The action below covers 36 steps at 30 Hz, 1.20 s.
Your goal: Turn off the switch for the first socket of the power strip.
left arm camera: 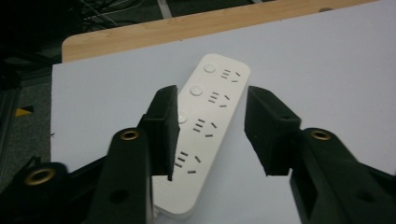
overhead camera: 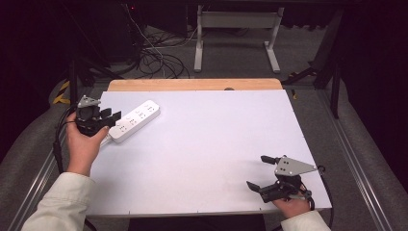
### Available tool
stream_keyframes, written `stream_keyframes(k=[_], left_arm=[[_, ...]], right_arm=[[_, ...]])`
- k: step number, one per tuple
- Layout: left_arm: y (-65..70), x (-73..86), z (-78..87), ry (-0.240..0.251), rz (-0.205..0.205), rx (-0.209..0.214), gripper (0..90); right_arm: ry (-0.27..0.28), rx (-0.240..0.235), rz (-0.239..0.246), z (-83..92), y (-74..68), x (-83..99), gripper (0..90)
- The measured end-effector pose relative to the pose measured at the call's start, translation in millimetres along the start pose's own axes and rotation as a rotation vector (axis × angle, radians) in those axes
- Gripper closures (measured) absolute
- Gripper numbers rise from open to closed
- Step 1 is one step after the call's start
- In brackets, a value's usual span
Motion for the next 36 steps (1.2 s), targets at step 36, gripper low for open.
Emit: stream_keyframes(k=[36], left_arm=[[107.9, 48.8, 45.1, 0.180, -0.272, 0.349, 31.7]], right_arm=[[0.018, -0.009, 0.003, 1.3, -1.9, -1.9, 1.8]])
Point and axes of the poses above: each handheld gripper's, and its own axes: z roughly backward along the jaws, x roughly out of its underside, y roughly to its right, the point moved 6 cm from there along -z, roughly forward along the jaws, and after that the axes turned 7 degrees about -y, right-handed, at the moved point
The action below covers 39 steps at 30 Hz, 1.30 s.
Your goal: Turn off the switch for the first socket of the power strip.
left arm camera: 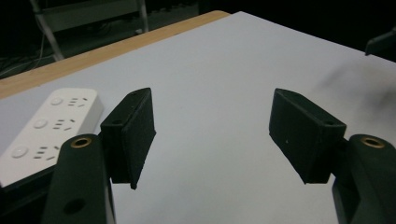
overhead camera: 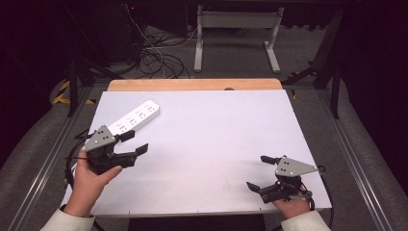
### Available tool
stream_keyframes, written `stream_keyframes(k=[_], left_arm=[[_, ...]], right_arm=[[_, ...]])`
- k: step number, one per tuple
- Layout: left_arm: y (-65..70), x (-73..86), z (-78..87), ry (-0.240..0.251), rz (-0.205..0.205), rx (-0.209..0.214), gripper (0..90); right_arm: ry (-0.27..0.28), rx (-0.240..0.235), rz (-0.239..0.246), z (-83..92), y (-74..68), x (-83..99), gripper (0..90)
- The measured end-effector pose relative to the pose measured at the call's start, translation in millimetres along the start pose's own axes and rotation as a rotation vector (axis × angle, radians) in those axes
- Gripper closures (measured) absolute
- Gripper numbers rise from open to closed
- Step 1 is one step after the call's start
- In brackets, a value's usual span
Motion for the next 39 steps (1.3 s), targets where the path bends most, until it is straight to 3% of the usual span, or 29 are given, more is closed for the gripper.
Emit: stream_keyframes(k=[12, 20, 22, 29, 33, 37, 39], left_arm=[[26.0, 25.3, -20.5, 0.029, -0.042, 0.085, 30.3], [40.2, 43.7, -31.7, 0.006, -0.068, 0.145, 29.7], [43.3, 49.6, -33.9, -0.004, -0.058, 0.162, 29.4], [45.3, 65.9, -40.8, -0.014, -0.091, 0.169, 28.0], [43.3, 74.1, -44.3, -0.031, -0.075, 0.171, 27.2], [39.1, 80.5, -49.0, -0.067, -0.084, 0.125, 27.2], [38.4, 82.6, -50.5, -0.085, -0.058, 0.135, 27.2]], right_arm=[[0.006, -0.004, -0.001, 0.9, -0.7, -0.4, 1.7], [0.008, -0.006, -0.001, 1.4, -0.6, -0.5, 1.6], [0.011, -0.007, -0.001, 1.6, -0.6, -0.6, 1.6], [0.013, -0.008, -0.002, 2.1, -0.1, -0.5, 1.2], [0.014, -0.010, -0.005, 2.4, -0.1, -0.4, 1.1], [0.011, -0.010, -0.007, 2.2, 0.0, -0.4, 1.1], [0.010, -0.009, -0.006, 2.0, 0.1, -0.4, 1.1]])
Point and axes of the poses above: each handheld gripper's, and its own axes: z roughly backward along the jaws, x roughly out of its underside, y roughly to its right, the point moved 6 cm from there along -z, roughly forward along the jaws, and after that the axes turned 7 degrees about -y, right-handed, at the moved point
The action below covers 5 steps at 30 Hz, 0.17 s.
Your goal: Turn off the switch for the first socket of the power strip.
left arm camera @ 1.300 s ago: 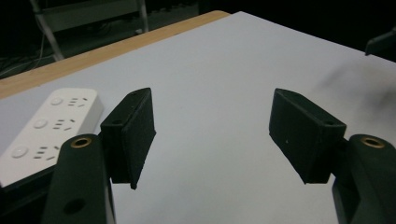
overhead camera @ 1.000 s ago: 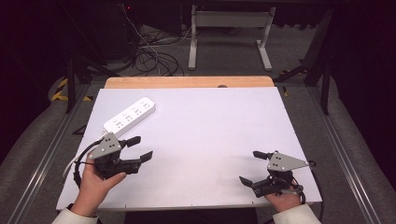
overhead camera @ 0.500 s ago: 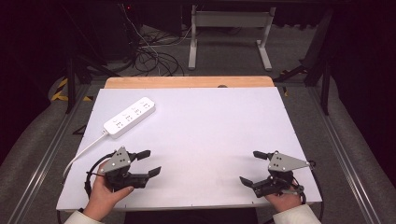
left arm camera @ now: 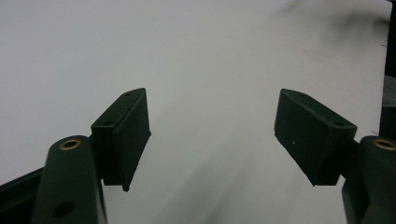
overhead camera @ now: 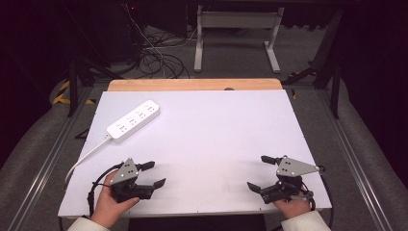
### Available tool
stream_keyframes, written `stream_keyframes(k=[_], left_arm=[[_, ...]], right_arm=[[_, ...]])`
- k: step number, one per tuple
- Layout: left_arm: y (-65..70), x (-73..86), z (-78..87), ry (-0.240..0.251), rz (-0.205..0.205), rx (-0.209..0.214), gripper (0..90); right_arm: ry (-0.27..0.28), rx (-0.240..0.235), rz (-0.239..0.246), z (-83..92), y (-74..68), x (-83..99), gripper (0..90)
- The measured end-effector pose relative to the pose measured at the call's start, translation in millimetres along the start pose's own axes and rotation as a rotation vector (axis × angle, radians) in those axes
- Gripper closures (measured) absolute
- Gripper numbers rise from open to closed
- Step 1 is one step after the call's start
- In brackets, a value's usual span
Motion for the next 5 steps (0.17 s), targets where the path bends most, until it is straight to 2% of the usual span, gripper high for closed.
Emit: stream_keyframes(k=[3, 5], left_arm=[[-0.2, 0.4, -0.7, 0.001, 0.028, 0.021, 27.3], [-0.5, -0.2, -0.1, 0.006, 0.013, 0.016, 27.3]], right_arm=[[0.000, 0.000, 0.000, 0.1, 0.1, 0.0, 1.1], [-0.001, 0.000, 0.000, 0.1, 0.4, 0.2, 1.1]])
Point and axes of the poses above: each handheld gripper's, and its own axes: z roughly backward along the jaws, x roughly out of its underside, y roughly to its right, the point moved 6 cm from there along -z, roughly forward along the jaws, and after that the axes turned 7 degrees about -y, right-handed, at the moved point
